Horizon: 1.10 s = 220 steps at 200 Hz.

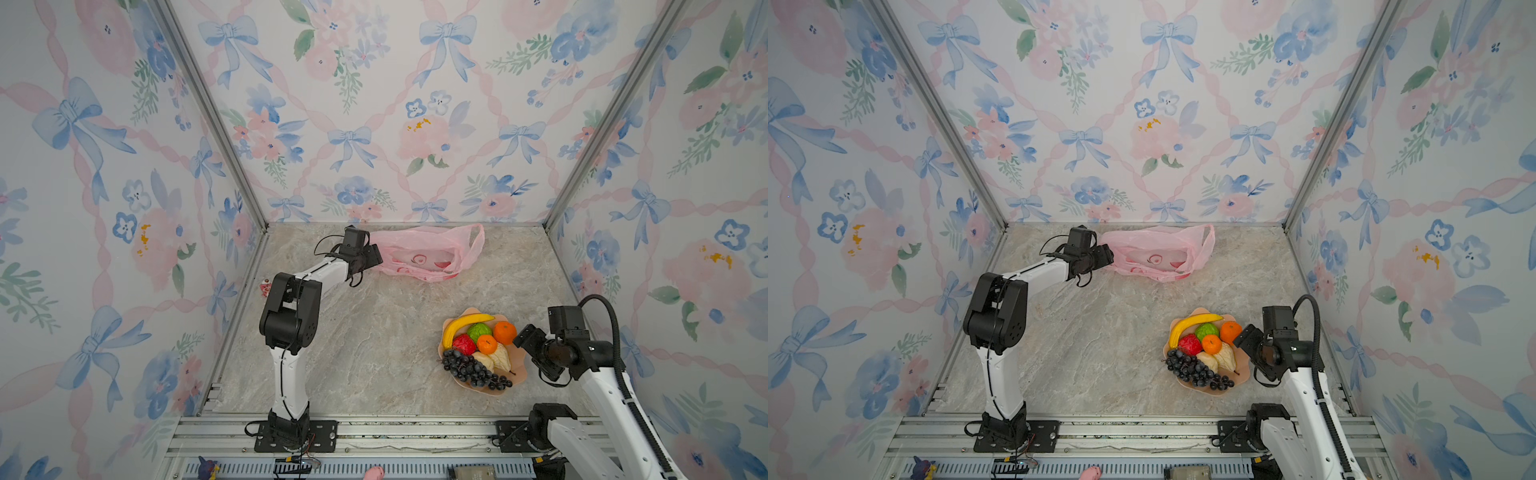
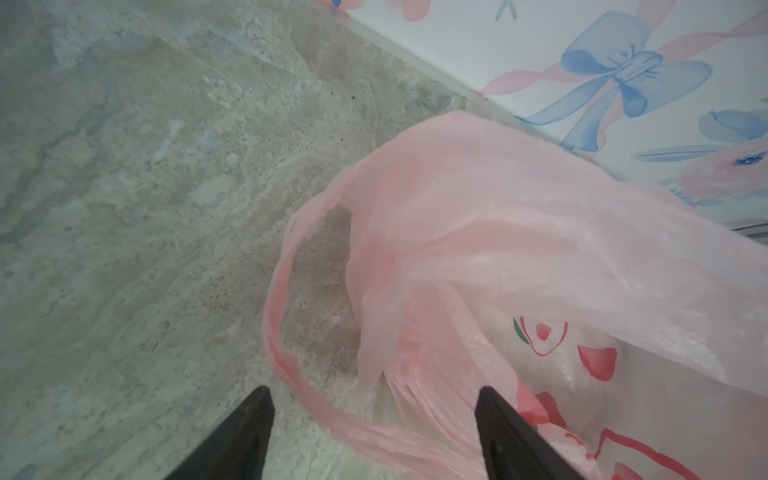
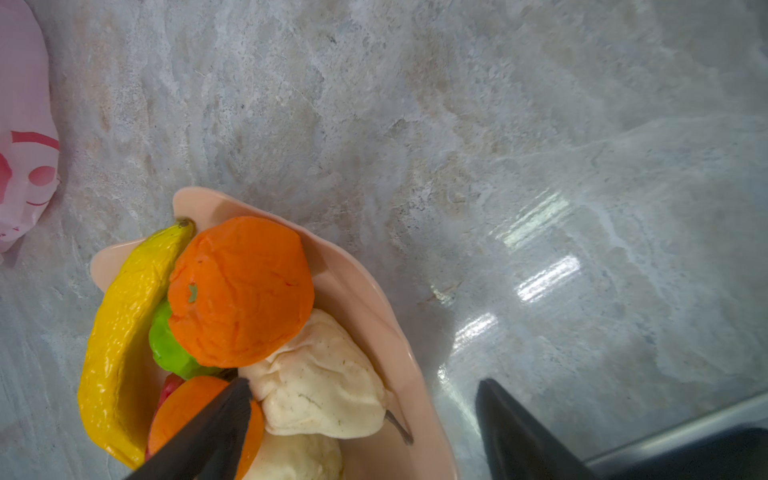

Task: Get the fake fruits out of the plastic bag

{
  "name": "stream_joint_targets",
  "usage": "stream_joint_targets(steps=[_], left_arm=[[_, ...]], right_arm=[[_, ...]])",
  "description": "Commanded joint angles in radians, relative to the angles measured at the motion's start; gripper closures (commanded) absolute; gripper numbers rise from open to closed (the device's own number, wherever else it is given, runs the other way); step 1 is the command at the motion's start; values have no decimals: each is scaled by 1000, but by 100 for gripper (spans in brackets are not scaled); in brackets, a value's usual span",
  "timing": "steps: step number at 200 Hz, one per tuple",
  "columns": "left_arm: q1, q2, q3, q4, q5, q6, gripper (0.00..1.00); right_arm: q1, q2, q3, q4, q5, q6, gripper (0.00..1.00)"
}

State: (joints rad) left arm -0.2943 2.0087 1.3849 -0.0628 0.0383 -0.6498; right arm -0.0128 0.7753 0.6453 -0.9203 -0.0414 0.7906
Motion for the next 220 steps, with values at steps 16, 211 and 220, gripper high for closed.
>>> stream_joint_targets(steps=[16, 211, 220], left_arm=[[1, -162, -163, 48, -17, 12, 19], [27, -344, -486, 242, -113, -54, 19], [30, -347, -489, 241, -112, -54, 19]], right_arm=[[-10, -21, -65, 48, -30, 60, 21], [88, -30, -94, 10, 32, 112, 31], [88, -32, -98, 19, 23, 117, 31]])
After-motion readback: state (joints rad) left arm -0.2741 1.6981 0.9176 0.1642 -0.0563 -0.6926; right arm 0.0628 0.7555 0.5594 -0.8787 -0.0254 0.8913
